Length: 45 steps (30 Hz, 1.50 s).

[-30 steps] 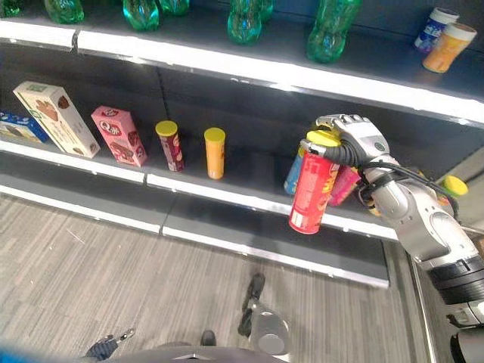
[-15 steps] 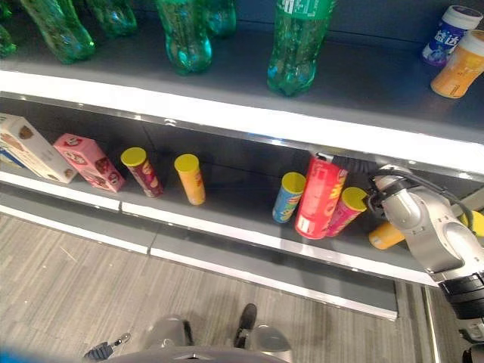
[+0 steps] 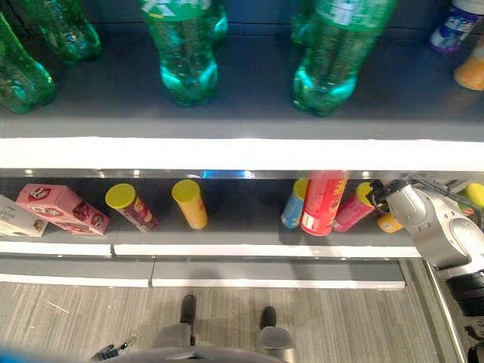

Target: Put the goods on the table back onto the shelves and tidy them up.

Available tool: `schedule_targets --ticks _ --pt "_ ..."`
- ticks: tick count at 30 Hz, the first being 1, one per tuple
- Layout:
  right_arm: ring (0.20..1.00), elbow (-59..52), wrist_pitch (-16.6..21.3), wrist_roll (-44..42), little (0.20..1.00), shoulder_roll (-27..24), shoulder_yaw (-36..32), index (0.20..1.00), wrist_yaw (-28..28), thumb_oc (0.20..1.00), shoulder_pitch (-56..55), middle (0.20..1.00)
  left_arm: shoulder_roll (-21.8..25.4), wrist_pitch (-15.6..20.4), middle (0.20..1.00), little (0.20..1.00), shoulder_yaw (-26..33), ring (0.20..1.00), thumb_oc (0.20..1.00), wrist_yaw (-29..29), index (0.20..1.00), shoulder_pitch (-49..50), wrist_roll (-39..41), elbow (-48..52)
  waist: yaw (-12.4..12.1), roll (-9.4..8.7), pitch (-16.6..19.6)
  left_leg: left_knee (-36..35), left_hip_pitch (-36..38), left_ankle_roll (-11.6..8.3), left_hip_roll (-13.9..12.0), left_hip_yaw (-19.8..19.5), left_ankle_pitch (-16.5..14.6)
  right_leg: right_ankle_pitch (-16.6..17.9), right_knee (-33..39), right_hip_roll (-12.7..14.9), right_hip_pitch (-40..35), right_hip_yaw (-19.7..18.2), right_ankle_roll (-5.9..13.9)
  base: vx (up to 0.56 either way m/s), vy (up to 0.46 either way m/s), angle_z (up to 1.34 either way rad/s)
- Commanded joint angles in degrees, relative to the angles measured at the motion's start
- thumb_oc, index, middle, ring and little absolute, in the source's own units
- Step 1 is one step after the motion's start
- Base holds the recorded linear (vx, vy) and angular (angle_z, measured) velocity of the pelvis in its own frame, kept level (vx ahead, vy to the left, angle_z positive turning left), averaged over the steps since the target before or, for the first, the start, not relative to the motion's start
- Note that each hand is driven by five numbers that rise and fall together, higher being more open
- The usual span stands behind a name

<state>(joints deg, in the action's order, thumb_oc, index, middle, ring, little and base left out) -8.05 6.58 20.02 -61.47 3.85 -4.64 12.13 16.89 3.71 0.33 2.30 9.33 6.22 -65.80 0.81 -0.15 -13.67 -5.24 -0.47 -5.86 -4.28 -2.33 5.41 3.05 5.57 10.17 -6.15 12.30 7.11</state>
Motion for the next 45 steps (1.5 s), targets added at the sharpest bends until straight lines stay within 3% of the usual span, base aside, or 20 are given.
schedule_targets --ticks 1,4,11,13,31,45 --pt "0.2 -2.0 0.3 1.9 0.2 -0.7 -2.0 0.2 -1.9 0.2 2.7 0.2 2.2 0.9 1.0 1.0 -2.2 1.0 1.0 1.4 1.0 2.4 -3.1 -2.0 -2.3 -0.42 3.6 0.6 2.1 -2.58 -6.0 4.0 -5.1 -1.6 -2.6 2.1 3.0 1.4 3.58 0.05 0.285 -0.19" --pt "0.2 -2.7 -0.1 2.6 0.2 1.1 -1.6 0.2 -1.5 0.2 1.8 0.2 0.4 0.5 1.0 1.0 -3.9 1.0 1.0 2.9 1.0 1.6 -4.5 -1.9 -2.4 -1.56 4.0 0.6 2.4 -1.12 -3.9 5.4 -6.2 -0.8 -3.3 4.5 3.4 1.6 4.86 0.05 0.231 -0.27" --pt "0.2 -3.6 -0.6 3.3 0.2 2.9 -1.2 0.2 -0.8 0.2 0.4 0.2 -0.3 0.2 1.0 1.0 -4.5 1.0 1.0 4.1 1.0 0.8 -5.3 -1.8 -2.4 -2.7 4.2 0.5 2.9 0.16 -2.1 6.1 -7.5 -0.2 -4.2 6.7 3.7 1.7 6.03 0.03 0.071 -0.06" --pt "0.2 -6.1 -0.1 2.4 0.2 4.0 2.2 0.2 1.0 0.2 2.8 0.2 2.8 -0.2 1.0 1.0 -5.4 1.0 1.0 3.1 1.0 -3.9 -4.5 -0.2 -0.9 -2.36 4.9 0.5 3.5 0.44 -1.6 7.3 -8.0 0.3 -4.2 7.1 4.0 0.8 6.37 0.05 0.091 -0.04" --pt "0.2 -15.3 4.0 -2.5 0.2 4.1 9.7 0.2 7.7 0.2 4.1 0.2 0.7 -0.3 1.0 1.0 -5.5 1.0 1.0 1.6 1.0 -3.3 -3.7 1.0 0.2 -3.94 5.2 0.2 5.4 -0.3 -3.2 8.6 -8.4 0.2 -3.2 6.3 2.7 0.6 6.01 0.01 0.0 -0.08" --pt "0.2 -10.6 3.8 -3.9 0.2 12.1 21.3 0.2 10.5 0.2 9.0 0.2 0.0 -0.2 1.0 1.0 -6.1 1.0 1.0 2.3 1.0 -3.2 -3.3 1.0 -1.2 -3.97 4.8 0.2 5.5 -0.69 -3.8 8.1 -8.1 -0.3 -3.1 5.9 1.8 1.3 5.45 0.0 0.0 0.0"
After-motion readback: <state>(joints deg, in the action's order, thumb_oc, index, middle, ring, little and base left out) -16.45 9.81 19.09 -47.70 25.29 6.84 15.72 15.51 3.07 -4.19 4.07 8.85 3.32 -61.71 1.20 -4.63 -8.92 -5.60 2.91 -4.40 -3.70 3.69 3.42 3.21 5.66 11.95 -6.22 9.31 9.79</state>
